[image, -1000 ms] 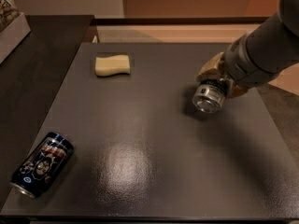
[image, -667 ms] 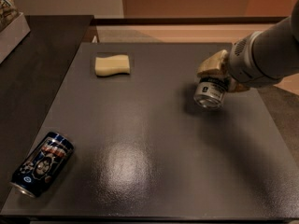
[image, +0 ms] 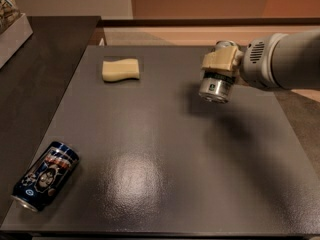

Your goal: Place 7up can upright

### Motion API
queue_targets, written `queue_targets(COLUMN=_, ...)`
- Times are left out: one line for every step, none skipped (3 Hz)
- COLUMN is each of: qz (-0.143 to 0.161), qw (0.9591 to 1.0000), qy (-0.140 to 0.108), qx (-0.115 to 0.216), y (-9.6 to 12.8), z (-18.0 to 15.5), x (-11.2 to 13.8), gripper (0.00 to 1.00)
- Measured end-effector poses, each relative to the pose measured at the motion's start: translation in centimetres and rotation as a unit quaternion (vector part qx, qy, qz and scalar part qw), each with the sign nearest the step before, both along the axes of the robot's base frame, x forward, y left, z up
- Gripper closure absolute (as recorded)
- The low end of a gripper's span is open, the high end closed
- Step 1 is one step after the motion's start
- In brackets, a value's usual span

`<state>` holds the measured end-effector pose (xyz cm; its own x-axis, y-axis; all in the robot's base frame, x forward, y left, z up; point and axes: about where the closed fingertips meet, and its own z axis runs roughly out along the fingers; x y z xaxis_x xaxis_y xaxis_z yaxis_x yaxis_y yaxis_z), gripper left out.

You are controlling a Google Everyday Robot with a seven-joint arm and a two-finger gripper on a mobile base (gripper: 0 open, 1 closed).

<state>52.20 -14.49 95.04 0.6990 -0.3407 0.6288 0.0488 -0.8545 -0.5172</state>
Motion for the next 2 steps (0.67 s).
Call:
queue_targets(qz=0.04, qw=0.998, qy=-0.048, qx=0.014, y=1.2, z=0.8, x=0.6, gripper=1.0)
queue_targets(qz=0.081, qw=0.991, qy=-0.105, qx=-0.019, y=2.2, z=0.9, x=0.8, gripper=1.0)
